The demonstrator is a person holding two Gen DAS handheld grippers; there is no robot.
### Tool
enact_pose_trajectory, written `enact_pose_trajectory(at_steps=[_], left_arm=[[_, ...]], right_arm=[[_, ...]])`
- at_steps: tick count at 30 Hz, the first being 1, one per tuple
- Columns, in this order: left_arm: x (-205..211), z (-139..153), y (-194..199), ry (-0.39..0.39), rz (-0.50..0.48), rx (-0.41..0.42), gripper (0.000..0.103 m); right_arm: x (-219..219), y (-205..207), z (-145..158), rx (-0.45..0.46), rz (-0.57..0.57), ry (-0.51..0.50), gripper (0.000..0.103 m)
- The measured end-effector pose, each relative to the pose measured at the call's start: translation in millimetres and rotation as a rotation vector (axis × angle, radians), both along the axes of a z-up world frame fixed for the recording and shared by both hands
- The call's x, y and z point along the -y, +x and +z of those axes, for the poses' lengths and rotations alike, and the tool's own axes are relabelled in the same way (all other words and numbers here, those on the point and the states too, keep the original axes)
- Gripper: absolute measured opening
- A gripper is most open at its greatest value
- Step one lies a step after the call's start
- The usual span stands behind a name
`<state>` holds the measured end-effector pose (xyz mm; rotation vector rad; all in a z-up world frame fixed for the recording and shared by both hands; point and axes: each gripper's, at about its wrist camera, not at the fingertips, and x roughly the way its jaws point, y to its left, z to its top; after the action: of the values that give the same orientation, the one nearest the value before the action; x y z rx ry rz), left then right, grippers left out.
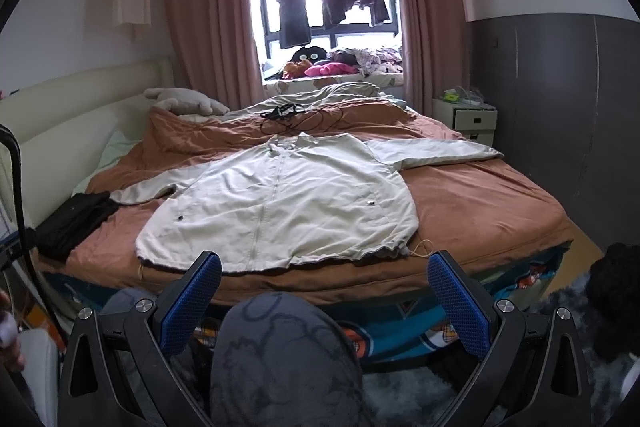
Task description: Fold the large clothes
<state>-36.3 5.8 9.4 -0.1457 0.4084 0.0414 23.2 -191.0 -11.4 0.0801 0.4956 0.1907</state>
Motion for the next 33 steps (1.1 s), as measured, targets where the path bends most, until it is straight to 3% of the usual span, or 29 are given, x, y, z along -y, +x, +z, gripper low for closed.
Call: enact_pose_trajectory(at_steps=[21, 33], left_arm=[[-2, -1, -9, -0.007, 0.006, 0.009, 0.103], [-20, -3, 28, -0.016, 0.011, -0.031, 0.103]], right_arm=[[9, 0, -8, -0.015, -0.009, 0.011, 0.103], [-3, 33, -11, -0.047, -0.005, 0.020, 0.103]])
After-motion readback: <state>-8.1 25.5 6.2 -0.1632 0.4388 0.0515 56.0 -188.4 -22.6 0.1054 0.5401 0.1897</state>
